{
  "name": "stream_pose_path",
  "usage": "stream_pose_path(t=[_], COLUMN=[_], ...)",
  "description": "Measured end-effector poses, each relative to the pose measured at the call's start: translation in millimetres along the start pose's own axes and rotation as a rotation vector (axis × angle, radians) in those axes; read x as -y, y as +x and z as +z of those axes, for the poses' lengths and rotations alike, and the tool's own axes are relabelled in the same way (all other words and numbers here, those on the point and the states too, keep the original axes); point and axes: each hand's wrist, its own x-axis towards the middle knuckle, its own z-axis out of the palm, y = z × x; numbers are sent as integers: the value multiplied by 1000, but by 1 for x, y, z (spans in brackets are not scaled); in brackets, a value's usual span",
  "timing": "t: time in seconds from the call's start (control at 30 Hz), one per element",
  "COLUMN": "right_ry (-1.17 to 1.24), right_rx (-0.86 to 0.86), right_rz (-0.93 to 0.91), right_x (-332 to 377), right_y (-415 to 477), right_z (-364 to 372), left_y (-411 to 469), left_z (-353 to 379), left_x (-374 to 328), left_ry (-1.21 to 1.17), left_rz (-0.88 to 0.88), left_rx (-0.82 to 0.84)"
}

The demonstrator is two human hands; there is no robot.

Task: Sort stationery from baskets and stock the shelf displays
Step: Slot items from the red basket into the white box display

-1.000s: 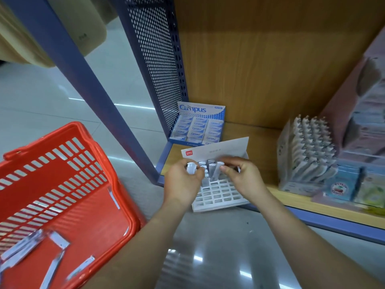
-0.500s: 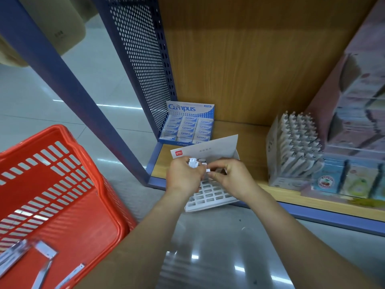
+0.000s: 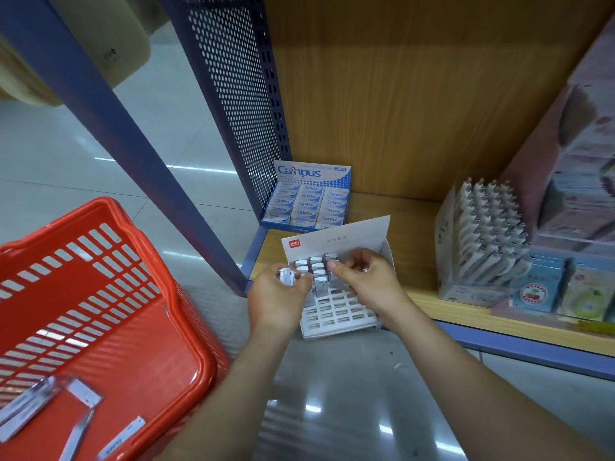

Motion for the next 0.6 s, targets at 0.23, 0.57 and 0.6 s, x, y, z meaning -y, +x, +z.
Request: stream_pose_path(t=[0.23, 0.57, 0.6], right_ry=[-324, 587, 751], right_rx=[-71, -172, -160], right_rz=[-91, 325, 375], right_x=[5, 11, 12], right_y=[5, -11, -14], right_z=[5, -5, -7], left_y=[1, -19, -27], left_z=[0, 2, 6], left_x=[-3, -13, -15], left_ry=[61, -154, -183], left_rz=[10, 36, 21], left_rx=[0, 100, 189])
